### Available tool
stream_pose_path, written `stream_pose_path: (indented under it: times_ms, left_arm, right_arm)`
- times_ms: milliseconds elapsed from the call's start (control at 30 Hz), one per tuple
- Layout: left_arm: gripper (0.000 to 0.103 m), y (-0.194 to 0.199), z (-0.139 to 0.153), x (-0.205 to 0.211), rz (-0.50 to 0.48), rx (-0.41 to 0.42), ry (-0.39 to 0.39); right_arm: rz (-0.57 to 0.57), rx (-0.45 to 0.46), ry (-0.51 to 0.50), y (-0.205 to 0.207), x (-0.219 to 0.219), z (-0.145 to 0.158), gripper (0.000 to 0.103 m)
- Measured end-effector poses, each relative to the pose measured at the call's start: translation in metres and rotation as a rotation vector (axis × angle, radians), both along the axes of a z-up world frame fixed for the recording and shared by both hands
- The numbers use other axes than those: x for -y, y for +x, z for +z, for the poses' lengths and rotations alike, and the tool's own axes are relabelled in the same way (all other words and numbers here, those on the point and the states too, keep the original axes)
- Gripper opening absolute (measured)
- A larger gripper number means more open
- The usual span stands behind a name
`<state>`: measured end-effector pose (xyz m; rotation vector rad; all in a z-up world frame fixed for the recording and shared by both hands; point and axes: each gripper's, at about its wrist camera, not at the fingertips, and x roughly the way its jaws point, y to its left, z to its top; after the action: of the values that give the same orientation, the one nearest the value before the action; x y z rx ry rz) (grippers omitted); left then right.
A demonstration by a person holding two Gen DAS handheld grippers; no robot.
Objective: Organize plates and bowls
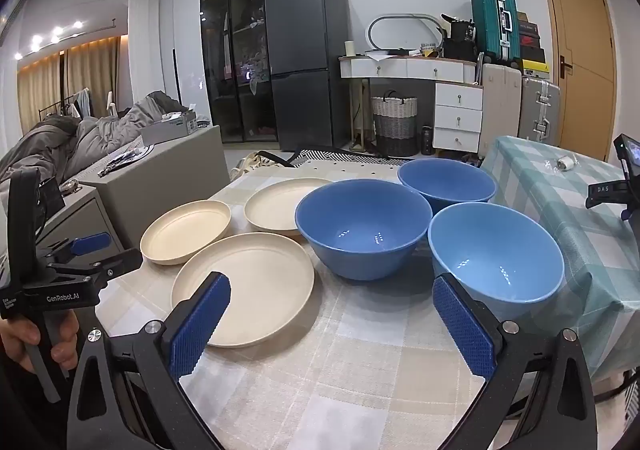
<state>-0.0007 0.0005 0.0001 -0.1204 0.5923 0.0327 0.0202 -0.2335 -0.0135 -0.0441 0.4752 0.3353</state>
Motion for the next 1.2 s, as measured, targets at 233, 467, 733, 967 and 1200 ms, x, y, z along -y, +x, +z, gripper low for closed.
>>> stream_pose_path:
  times_ms: [233, 467, 733, 967, 1200]
  left_arm:
    - [0.103, -0.0005, -0.0056, 0.0016, 0.002, -0.003, 0.014]
    - [0.103, 0.0021, -0.0011, 0.0008, 0.007, -0.015, 0.011]
    - [0.103, 0.0023, -0.0012, 0.0003, 0.005, -0.014, 0.011]
    - [0.103, 0.0021, -0.0008, 0.0, 0.005, -0.015, 0.012]
    - [0.103, 0.0019, -0.0008, 0.0, 0.004, -0.015, 0.013]
  right_arm:
    - [0.004, -0.008, 0.01, 0.0002, 0.0003, 0.0005, 0.103]
    - [0.0, -0.009, 0.009, 0.0001, -0.001, -0.0051, 0.103]
    - [0.004, -0.007, 0.011, -0.0005, 0.0015, -0.0025, 0.103]
    - [0.002, -0.007, 0.007, 0.0002, -0.0013, -0.001, 0.103]
    - [0.002, -0.003, 0.005, 0.0004, -0.0016, -0.0003, 0.103]
